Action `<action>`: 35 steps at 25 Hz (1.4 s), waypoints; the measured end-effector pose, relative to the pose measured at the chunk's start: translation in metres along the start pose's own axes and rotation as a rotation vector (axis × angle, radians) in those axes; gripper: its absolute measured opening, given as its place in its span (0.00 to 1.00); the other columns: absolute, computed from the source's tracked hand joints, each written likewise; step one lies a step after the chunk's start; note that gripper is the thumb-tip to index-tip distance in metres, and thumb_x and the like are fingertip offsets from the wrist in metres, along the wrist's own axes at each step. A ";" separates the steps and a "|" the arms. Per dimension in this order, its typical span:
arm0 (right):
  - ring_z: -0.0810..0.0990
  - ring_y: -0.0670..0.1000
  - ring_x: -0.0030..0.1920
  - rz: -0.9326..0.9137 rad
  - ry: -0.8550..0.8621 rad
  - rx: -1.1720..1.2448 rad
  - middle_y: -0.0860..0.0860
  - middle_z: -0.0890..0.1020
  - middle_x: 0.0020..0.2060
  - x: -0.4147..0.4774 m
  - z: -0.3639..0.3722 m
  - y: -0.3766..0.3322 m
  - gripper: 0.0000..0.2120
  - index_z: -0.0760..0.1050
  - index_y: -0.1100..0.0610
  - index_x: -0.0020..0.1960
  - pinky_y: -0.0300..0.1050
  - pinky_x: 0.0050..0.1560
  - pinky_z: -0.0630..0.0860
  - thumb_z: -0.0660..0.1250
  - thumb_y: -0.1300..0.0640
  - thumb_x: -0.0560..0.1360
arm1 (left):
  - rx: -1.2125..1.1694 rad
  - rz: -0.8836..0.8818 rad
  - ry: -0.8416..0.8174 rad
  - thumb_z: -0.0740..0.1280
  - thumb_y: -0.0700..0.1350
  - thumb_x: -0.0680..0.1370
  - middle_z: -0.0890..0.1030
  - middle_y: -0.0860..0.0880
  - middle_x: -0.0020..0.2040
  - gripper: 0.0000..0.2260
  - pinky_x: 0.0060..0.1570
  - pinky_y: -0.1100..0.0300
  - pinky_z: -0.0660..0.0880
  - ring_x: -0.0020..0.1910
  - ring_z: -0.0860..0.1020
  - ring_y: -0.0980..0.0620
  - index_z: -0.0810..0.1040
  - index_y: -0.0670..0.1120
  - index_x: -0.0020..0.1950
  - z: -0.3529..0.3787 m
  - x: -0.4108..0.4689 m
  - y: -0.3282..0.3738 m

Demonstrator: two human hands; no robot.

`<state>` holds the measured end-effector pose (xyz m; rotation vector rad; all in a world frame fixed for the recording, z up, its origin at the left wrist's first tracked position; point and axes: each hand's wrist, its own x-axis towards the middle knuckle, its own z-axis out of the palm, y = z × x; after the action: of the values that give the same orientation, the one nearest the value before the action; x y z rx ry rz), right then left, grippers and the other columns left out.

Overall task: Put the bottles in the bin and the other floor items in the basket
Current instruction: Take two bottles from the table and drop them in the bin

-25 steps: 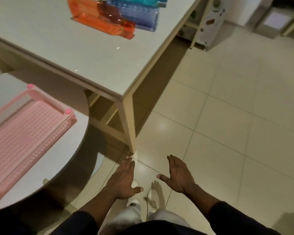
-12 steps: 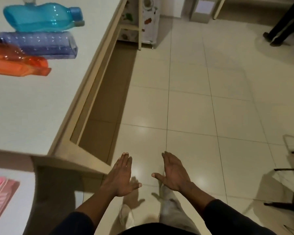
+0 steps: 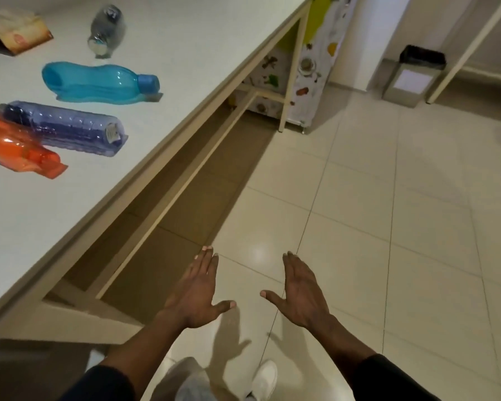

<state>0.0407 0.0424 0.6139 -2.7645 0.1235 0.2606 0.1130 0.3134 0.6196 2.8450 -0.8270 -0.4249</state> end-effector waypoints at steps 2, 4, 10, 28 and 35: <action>0.46 0.55 0.84 -0.032 0.055 0.037 0.56 0.47 0.84 0.032 -0.033 0.007 0.53 0.43 0.58 0.84 0.50 0.83 0.46 0.53 0.23 0.75 | -0.005 -0.024 0.095 0.51 0.81 0.73 0.35 0.44 0.85 0.56 0.82 0.50 0.40 0.83 0.33 0.46 0.42 0.41 0.85 -0.024 0.028 0.014; 0.46 0.55 0.84 -0.094 0.101 0.055 0.55 0.48 0.84 0.065 -0.057 0.005 0.52 0.44 0.58 0.84 0.51 0.83 0.47 0.54 0.23 0.75 | 0.010 -0.051 0.151 0.50 0.81 0.73 0.36 0.44 0.85 0.56 0.82 0.50 0.40 0.84 0.34 0.46 0.42 0.41 0.85 -0.048 0.054 0.021; 0.49 0.53 0.83 -0.254 0.233 0.116 0.54 0.51 0.84 0.183 -0.119 -0.029 0.51 0.47 0.57 0.84 0.51 0.83 0.49 0.56 0.23 0.75 | 0.047 -0.158 0.317 0.53 0.78 0.76 0.32 0.44 0.84 0.53 0.84 0.47 0.44 0.83 0.32 0.46 0.38 0.42 0.85 -0.129 0.121 0.017; 0.66 0.50 0.74 -0.776 0.229 0.316 0.49 0.66 0.77 0.442 -0.261 -0.255 0.40 0.57 0.47 0.80 0.55 0.69 0.74 0.64 0.29 0.76 | 0.000 -1.141 0.912 0.66 0.65 0.78 0.60 0.35 0.82 0.43 0.78 0.38 0.61 0.81 0.60 0.34 0.59 0.38 0.82 -0.318 0.180 -0.111; 0.69 0.52 0.71 -1.037 0.083 0.225 0.51 0.69 0.73 0.501 -0.249 -0.329 0.40 0.59 0.51 0.79 0.48 0.63 0.75 0.71 0.37 0.75 | -0.130 -1.468 0.821 0.74 0.61 0.75 0.66 0.36 0.77 0.43 0.68 0.37 0.73 0.74 0.67 0.35 0.59 0.40 0.80 -0.311 0.193 -0.139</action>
<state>0.6111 0.2326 0.8575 -2.2491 -1.1359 -0.1402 0.4349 0.3448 0.8401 2.5146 1.3736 0.5477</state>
